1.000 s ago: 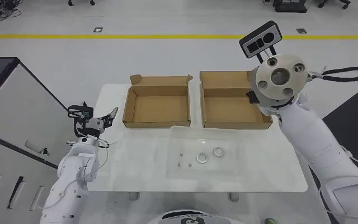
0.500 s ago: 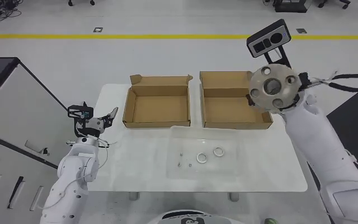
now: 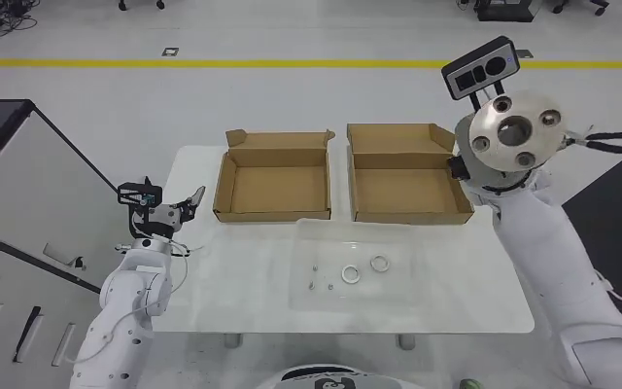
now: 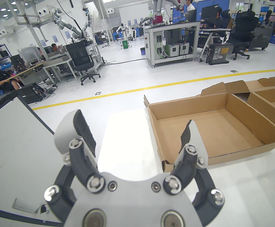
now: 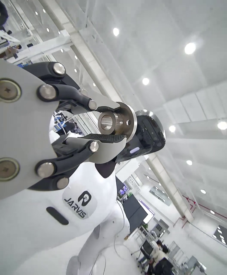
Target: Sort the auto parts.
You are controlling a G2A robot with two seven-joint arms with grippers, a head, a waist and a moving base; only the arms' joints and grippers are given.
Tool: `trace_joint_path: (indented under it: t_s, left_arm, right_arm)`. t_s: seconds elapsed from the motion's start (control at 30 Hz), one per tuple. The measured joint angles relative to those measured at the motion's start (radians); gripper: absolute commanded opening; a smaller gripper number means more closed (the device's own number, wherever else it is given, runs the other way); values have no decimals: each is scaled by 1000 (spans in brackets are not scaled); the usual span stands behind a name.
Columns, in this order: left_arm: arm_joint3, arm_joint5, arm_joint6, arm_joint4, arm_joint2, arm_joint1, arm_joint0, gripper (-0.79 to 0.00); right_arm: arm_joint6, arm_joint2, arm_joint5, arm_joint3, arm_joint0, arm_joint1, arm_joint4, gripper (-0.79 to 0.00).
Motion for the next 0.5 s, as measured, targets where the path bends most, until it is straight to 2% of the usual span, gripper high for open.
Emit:
trace_joint_path:
  t_s: [0.13,0.27,0.5]
  left_arm:
    - [0,0,0,0,0,0,0,0]
    - [0,0,0,0,0,0,0,0]
    - [0,0,0,0,0,0,0,0]
  right_arm:
    - [-9,45,9,-9,-8,5,-159,-785]
    - [-8,64,18,-18,-20,5,-213,-785]
    - [5,40,56,-21,-54,-18,-6,-785]
